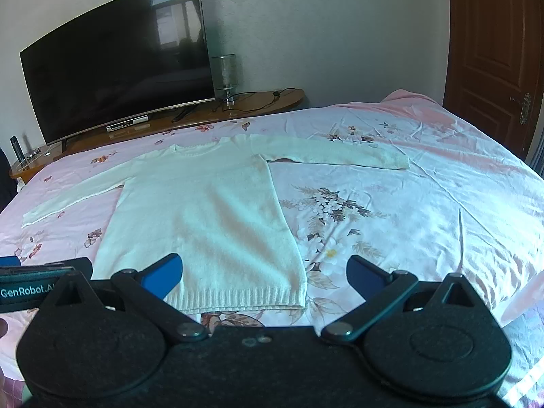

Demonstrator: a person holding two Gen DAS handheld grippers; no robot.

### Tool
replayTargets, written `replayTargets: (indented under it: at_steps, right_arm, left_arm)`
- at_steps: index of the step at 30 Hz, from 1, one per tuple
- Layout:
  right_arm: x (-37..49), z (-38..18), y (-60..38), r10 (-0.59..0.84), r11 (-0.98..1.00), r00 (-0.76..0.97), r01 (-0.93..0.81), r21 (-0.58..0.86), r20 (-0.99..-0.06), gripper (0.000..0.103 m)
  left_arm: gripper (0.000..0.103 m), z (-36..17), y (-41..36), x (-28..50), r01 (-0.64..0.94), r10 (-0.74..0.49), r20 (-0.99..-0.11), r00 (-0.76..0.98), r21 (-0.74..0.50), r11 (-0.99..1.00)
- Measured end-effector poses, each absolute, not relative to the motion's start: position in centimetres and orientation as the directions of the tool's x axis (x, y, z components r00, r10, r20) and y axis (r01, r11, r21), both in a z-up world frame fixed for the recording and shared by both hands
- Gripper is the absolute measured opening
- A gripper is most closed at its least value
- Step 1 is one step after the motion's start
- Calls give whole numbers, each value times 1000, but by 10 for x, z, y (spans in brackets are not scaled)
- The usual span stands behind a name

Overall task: Fold small clothes
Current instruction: 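Move both tools toward the white sweater lying flat on the bed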

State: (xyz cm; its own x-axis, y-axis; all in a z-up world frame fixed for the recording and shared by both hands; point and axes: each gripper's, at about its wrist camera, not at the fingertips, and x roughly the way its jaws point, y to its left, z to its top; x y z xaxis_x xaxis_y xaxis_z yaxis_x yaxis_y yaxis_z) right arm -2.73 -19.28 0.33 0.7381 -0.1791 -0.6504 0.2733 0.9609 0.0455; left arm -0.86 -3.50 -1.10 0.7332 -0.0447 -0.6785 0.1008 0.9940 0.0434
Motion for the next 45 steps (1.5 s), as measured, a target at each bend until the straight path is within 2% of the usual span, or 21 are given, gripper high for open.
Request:
replayTargets:
  at_steps: [24, 45]
  right_arm:
    - [6, -2, -196, -206, 956, 731, 291, 24, -651, 103]
    - [100, -22, -238, -260, 940, 707, 341, -5, -658, 103]
  left_arm:
    - [103, -24, -22, 31, 77, -28, -703, 711, 37, 996]
    - [103, -45, -46, 149, 62, -4, -721, 693, 55, 997]
